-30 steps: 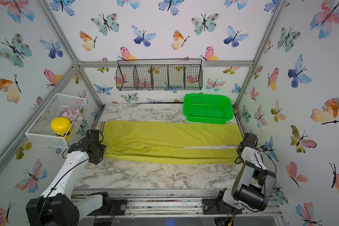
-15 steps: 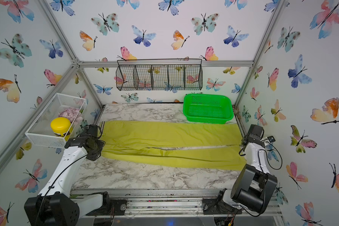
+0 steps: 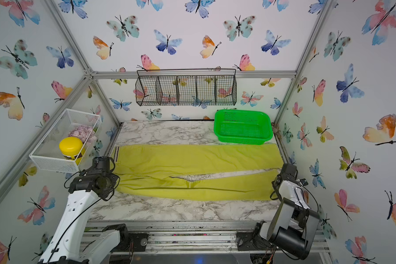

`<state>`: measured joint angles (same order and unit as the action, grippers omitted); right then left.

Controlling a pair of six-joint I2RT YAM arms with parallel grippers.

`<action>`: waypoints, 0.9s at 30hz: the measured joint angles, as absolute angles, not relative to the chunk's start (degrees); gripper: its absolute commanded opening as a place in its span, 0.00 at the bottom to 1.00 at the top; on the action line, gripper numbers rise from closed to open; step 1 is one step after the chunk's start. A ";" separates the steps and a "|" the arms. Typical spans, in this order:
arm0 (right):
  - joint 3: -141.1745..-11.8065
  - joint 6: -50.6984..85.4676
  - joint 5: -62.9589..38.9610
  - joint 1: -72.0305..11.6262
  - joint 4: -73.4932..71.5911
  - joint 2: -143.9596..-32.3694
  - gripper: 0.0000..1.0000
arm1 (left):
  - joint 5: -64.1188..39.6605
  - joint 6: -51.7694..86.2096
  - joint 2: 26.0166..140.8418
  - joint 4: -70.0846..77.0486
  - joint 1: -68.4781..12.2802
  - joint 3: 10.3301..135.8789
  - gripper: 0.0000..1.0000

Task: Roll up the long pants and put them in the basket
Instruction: Fold the long pant at the center of the board.

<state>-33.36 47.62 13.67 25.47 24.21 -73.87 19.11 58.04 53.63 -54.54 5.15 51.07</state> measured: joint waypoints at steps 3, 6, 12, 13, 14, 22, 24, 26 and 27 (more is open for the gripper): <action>-30.76 47.62 12.95 25.47 24.27 -72.64 0.38 | 19.18 58.04 53.67 -54.57 5.15 51.05 0.00; -30.44 47.62 12.62 25.47 23.14 -71.77 0.39 | 19.27 58.04 53.98 -54.59 5.19 51.05 0.00; -31.22 47.94 12.05 25.47 22.09 -71.79 0.49 | 19.59 57.78 54.61 -54.59 5.19 51.05 0.00; -31.33 48.03 12.05 25.47 21.76 -71.79 0.50 | 19.62 57.78 54.68 -54.59 5.19 51.05 0.00; -31.35 48.21 12.05 25.47 21.45 -71.79 0.51 | 19.66 57.76 54.81 -54.61 5.19 51.05 0.00; -33.04 49.74 11.53 25.43 19.73 -77.45 0.52 | 19.92 57.04 55.72 -54.61 5.19 51.05 0.00; -34.13 49.91 11.53 25.43 19.42 -78.94 0.45 | 19.94 56.77 55.77 -54.61 5.19 51.05 0.00; -34.89 50.09 11.57 25.45 18.87 -80.20 0.25 | 19.94 56.64 55.79 -54.61 5.19 51.05 0.00; -35.24 49.91 11.51 25.45 18.50 -80.86 0.17 | 19.94 56.58 55.79 -54.59 5.19 51.05 0.00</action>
<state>-35.24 49.91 11.51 25.45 18.50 -80.86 19.94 56.58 55.79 -54.59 5.19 51.05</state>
